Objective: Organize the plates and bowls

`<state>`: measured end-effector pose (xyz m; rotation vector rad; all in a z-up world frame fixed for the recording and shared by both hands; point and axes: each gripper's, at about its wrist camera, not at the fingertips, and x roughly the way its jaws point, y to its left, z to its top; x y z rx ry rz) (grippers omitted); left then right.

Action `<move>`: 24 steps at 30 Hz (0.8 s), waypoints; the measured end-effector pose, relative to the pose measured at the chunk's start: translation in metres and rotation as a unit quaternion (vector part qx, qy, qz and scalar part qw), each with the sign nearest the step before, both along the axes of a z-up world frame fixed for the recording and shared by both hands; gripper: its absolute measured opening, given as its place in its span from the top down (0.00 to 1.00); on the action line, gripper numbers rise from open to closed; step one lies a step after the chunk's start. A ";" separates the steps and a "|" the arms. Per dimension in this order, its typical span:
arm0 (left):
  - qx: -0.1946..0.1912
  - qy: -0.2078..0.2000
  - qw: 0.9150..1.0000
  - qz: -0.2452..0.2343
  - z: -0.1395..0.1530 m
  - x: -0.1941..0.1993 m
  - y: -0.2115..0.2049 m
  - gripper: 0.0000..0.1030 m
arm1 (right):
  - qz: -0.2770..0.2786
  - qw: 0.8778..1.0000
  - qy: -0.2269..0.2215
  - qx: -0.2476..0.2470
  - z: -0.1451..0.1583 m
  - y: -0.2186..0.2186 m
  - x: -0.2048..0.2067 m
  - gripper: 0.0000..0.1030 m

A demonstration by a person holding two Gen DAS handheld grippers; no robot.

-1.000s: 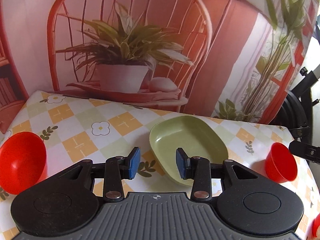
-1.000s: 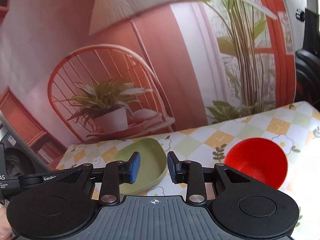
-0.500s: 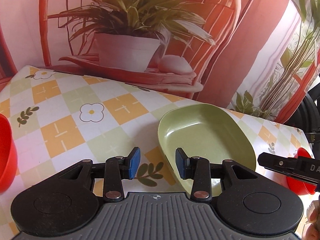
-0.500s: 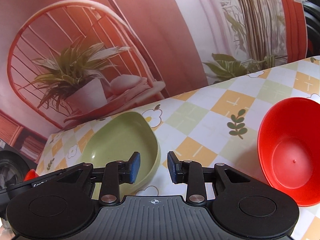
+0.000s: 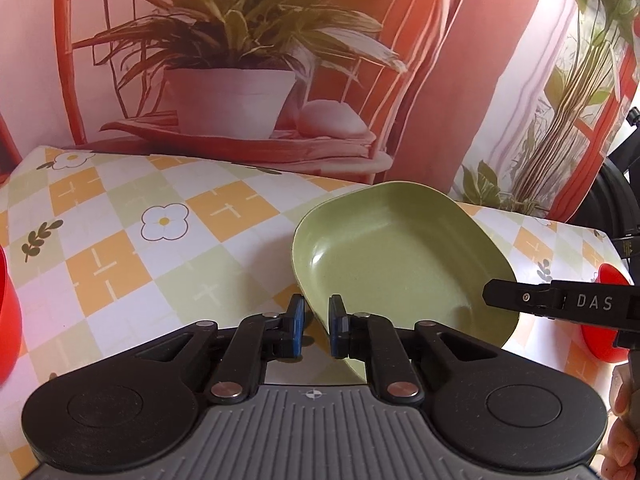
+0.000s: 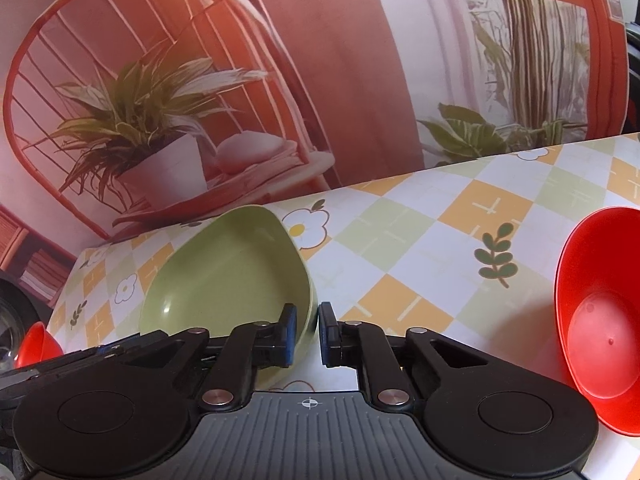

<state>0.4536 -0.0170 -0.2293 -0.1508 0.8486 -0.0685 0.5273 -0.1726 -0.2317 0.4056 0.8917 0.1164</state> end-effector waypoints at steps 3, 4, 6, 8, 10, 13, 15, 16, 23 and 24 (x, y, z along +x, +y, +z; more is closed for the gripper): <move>-0.008 0.001 1.000 -0.001 0.002 -0.005 0.002 0.87 | 0.004 1.000 0.001 0.000 0.002 0.000 -0.005 0.89; -0.010 -0.001 1.000 -0.002 0.003 -0.007 0.003 0.87 | 0.004 1.000 0.001 0.001 0.003 0.000 -0.007 0.89; -0.013 -0.003 1.000 -0.005 0.006 -0.011 0.003 0.87 | 0.003 1.000 0.000 0.002 0.006 -0.001 -0.013 0.89; -0.016 -0.008 1.000 -0.007 0.011 -0.018 0.003 0.87 | 0.001 1.000 -0.001 0.003 0.010 -0.001 -0.018 0.89; -0.015 -0.013 1.000 -0.010 0.018 -0.025 0.002 0.87 | 0.002 1.000 -0.004 0.004 0.016 -0.002 -0.026 0.89; -0.014 -0.020 1.000 -0.017 0.028 -0.034 0.001 0.87 | -0.002 1.000 -0.014 0.010 0.026 -0.005 -0.038 0.89; -0.013 -0.024 0.999 -0.019 0.034 -0.040 -0.001 0.87 | -0.006 1.000 -0.017 0.013 0.032 -0.006 -0.046 0.89; -0.011 -0.025 0.999 -0.021 0.037 -0.042 -0.002 0.87 | -0.008 1.000 -0.018 0.014 0.035 -0.007 -0.051 0.89; -0.006 -0.035 0.999 -0.029 0.055 -0.066 -0.008 0.87 | -0.014 0.999 -0.029 0.013 0.054 -0.012 -0.080 0.89; -0.006 -0.038 0.999 -0.030 0.057 -0.069 -0.009 0.87 | -0.016 0.999 -0.032 0.014 0.057 -0.013 -0.084 0.89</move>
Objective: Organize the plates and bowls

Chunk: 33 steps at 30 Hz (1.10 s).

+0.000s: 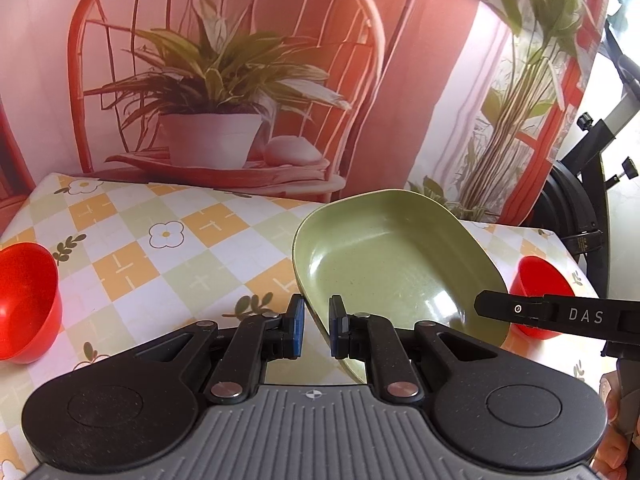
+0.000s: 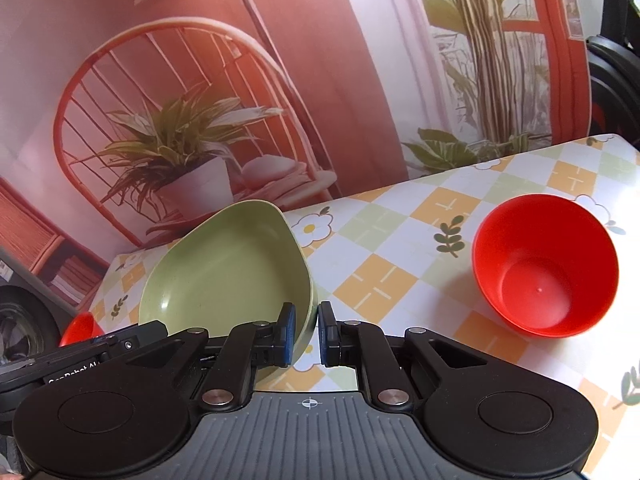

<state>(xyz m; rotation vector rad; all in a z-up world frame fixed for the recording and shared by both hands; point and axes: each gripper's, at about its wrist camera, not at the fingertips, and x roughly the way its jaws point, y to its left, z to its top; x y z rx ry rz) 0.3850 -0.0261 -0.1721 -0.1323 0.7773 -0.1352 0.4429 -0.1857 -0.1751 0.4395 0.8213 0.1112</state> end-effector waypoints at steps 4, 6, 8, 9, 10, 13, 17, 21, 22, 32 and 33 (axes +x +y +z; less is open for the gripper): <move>0.004 -0.012 1.000 -0.007 0.013 -0.014 -0.006 0.87 | -0.010 1.000 -0.009 0.003 0.010 -0.004 -0.017 0.89; 0.006 -0.018 1.000 -0.012 0.020 -0.021 -0.009 0.87 | -0.017 1.000 -0.011 0.005 0.015 -0.006 -0.026 0.89; 0.007 -0.024 1.000 -0.017 0.026 -0.029 -0.013 0.87 | -0.023 1.000 -0.013 0.008 0.018 -0.007 -0.035 0.89; 0.007 -0.027 0.999 -0.019 0.029 -0.033 -0.014 0.87 | -0.025 1.000 -0.015 0.008 0.020 -0.008 -0.040 0.90; 0.007 -0.030 0.999 -0.021 0.032 -0.037 -0.016 0.87 | -0.027 0.999 -0.016 0.009 0.021 -0.009 -0.044 0.90; 0.011 -0.040 0.999 -0.028 0.039 -0.048 -0.021 0.87 | -0.034 0.999 -0.022 0.015 0.025 -0.011 -0.059 0.90; 0.011 -0.047 0.998 -0.034 0.045 -0.061 -0.026 0.87 | -0.043 0.998 -0.030 0.018 0.031 -0.015 -0.078 0.90; 0.011 -0.055 0.998 -0.040 0.051 -0.073 -0.031 0.87 | -0.053 0.997 -0.041 0.022 0.037 -0.018 -0.099 0.90; 0.010 -0.056 0.998 -0.041 0.052 -0.076 -0.032 0.87 | -0.055 0.997 -0.044 0.021 0.038 -0.019 -0.103 0.90; -0.014 -0.057 0.997 -0.057 0.054 -0.106 -0.036 0.87 | -0.084 0.993 -0.073 0.035 0.040 -0.024 -0.152 0.90; -0.018 -0.056 0.997 -0.059 0.053 -0.109 -0.035 0.87 | -0.089 0.993 -0.072 0.038 0.038 -0.024 -0.157 0.90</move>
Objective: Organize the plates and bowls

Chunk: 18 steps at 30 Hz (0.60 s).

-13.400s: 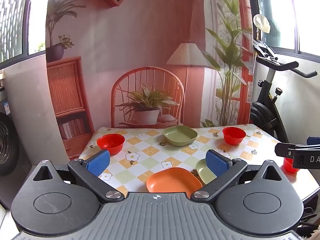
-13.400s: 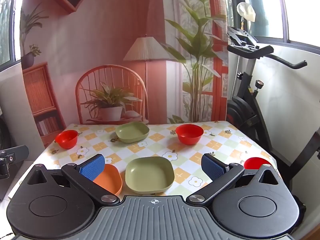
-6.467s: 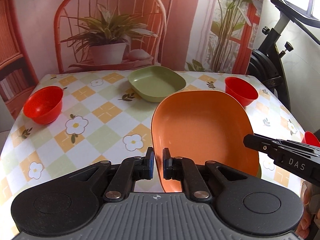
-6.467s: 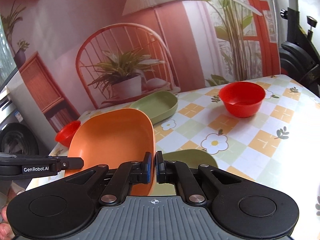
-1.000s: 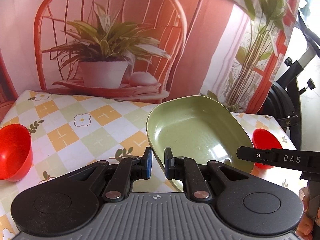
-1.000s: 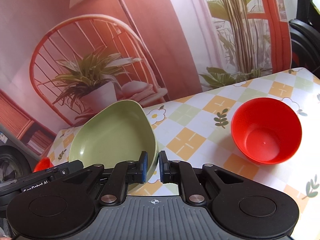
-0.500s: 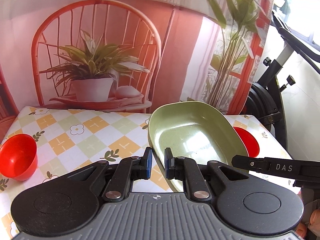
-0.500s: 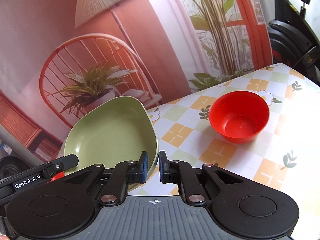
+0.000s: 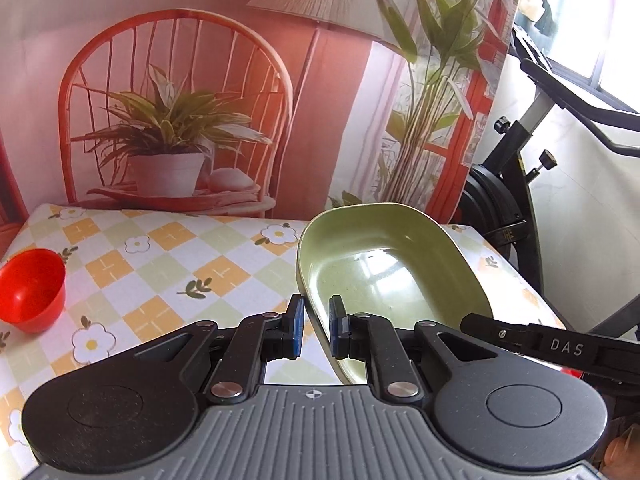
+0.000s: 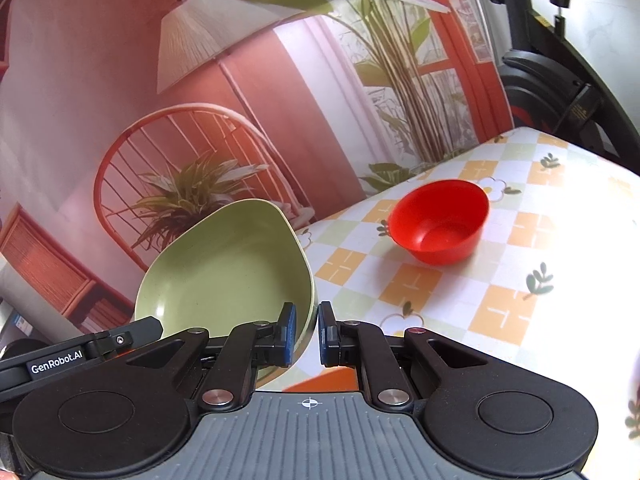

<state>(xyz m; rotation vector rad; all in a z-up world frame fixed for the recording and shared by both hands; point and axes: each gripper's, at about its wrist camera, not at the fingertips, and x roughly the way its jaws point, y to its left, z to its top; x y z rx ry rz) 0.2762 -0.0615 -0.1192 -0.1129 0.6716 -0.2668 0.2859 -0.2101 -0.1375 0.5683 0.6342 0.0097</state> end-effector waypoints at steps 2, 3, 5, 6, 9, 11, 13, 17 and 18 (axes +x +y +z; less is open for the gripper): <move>-0.011 0.003 1.000 -0.001 -0.002 -0.006 0.001 0.87 | -0.006 1.000 -0.001 0.006 -0.005 -0.002 -0.010 0.90; -0.018 0.005 1.000 -0.002 -0.004 -0.009 0.001 0.87 | -0.009 1.000 -0.001 0.007 -0.007 -0.003 -0.014 0.90; -0.023 0.009 1.000 -0.003 -0.007 -0.015 0.001 0.87 | -0.014 1.000 0.000 0.013 -0.012 -0.005 -0.024 0.90; -0.023 0.011 1.000 -0.005 -0.009 -0.019 0.000 0.87 | -0.017 1.000 0.001 0.017 -0.014 -0.006 -0.029 0.90; -0.017 0.011 1.000 -0.011 -0.012 -0.027 -0.004 0.87 | -0.021 1.000 0.003 0.019 -0.019 -0.006 -0.042 0.90; -0.008 0.010 1.000 -0.015 -0.015 -0.032 -0.006 0.87 | -0.022 1.000 0.001 0.016 -0.021 -0.006 -0.050 0.90; -0.008 0.013 1.000 -0.015 -0.018 -0.037 -0.006 0.87 | -0.022 1.000 -0.004 0.011 -0.022 -0.005 -0.058 0.90; -0.015 0.020 1.000 -0.015 -0.024 -0.044 -0.004 0.87 | -0.017 1.000 -0.012 -0.007 -0.027 0.001 -0.074 0.89; -0.014 0.020 1.000 -0.014 -0.025 -0.046 -0.003 0.87 | -0.015 1.000 -0.014 -0.011 -0.028 0.002 -0.078 0.89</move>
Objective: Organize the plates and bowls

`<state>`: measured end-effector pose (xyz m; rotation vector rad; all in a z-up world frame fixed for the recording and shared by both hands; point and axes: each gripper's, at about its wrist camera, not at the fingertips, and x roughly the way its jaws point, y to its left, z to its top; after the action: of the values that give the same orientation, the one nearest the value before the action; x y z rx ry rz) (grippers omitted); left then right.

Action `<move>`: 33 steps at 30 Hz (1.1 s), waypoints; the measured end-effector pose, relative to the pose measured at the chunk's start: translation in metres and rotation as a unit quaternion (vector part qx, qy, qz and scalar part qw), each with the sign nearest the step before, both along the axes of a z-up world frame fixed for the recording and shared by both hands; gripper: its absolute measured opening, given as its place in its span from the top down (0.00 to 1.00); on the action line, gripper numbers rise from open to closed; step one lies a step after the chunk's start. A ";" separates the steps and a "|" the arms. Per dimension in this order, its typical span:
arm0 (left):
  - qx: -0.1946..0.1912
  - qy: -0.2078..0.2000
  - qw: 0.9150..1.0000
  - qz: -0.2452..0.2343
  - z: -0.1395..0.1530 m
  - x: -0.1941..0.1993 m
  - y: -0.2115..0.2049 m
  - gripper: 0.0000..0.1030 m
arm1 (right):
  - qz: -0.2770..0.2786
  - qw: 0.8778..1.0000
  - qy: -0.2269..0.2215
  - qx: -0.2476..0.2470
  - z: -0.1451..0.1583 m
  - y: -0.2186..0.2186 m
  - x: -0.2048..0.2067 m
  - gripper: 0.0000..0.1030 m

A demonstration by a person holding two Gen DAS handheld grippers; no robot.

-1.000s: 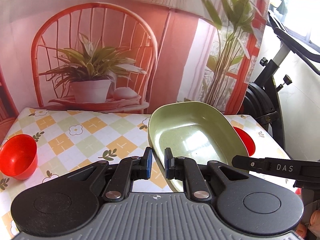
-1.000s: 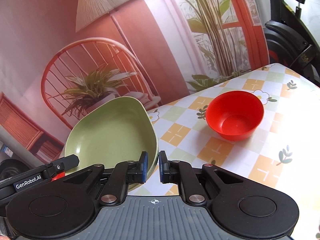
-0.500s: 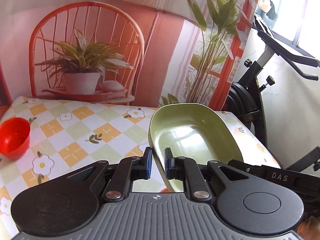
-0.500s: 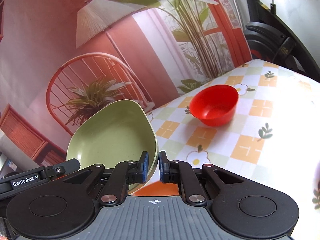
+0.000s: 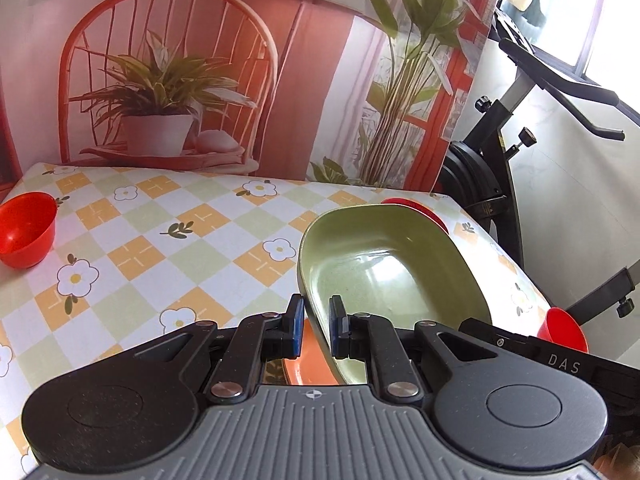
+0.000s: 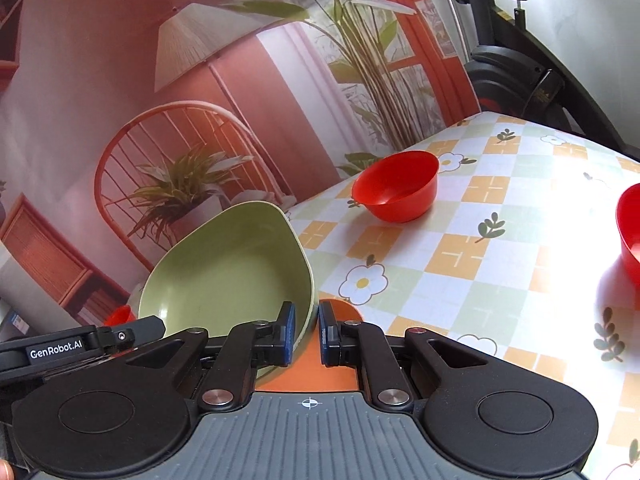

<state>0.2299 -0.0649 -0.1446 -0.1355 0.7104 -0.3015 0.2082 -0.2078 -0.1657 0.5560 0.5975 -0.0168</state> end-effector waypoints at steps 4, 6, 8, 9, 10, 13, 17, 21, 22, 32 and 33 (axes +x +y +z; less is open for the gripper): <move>-0.001 0.001 1.000 0.005 -0.007 -0.007 0.000 0.87 | 0.003 1.000 -0.006 -0.016 -0.005 0.007 -0.008 0.89; 0.004 0.006 1.000 0.008 -0.011 -0.008 0.000 0.87 | 0.005 1.000 -0.007 -0.020 -0.007 0.008 -0.010 0.89; 0.006 0.015 1.000 0.010 -0.016 -0.006 0.000 0.87 | 0.009 1.000 -0.004 -0.023 -0.011 0.009 -0.010 0.89; 0.006 0.020 1.000 0.012 -0.018 -0.004 0.000 0.87 | 0.011 1.000 -0.002 -0.021 -0.012 0.008 -0.009 0.88; 0.006 0.024 1.000 0.013 -0.020 -0.003 0.000 0.87 | 0.013 1.000 0.000 -0.019 -0.014 0.008 -0.009 0.88; 0.011 0.029 0.999 0.014 -0.023 0.000 -0.001 0.87 | 0.018 1.000 0.008 -0.018 -0.019 0.008 -0.008 0.88; 0.016 0.036 0.999 0.012 -0.028 0.003 -0.004 0.87 | 0.022 0.999 0.023 -0.021 -0.024 0.008 -0.008 0.87; 0.021 0.043 0.999 0.008 -0.035 0.007 -0.008 0.87 | 0.022 0.999 0.029 -0.023 -0.026 0.008 -0.009 0.86; 0.022 0.044 0.999 0.008 -0.036 0.007 -0.009 0.87 | 0.021 0.999 0.030 -0.025 -0.026 0.007 -0.008 0.86; 0.041 0.049 0.998 -0.003 -0.046 0.012 -0.017 0.87 | 0.020 0.998 0.053 -0.027 -0.032 0.007 -0.006 0.86; 0.042 0.051 0.998 -0.003 -0.048 0.012 -0.017 0.87 | 0.019 0.998 0.054 -0.026 -0.033 0.007 -0.006 0.86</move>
<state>0.2418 -0.0819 -0.1922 -0.0697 0.8241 -0.2723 0.2022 -0.2008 -0.1982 0.4948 0.7106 -0.0270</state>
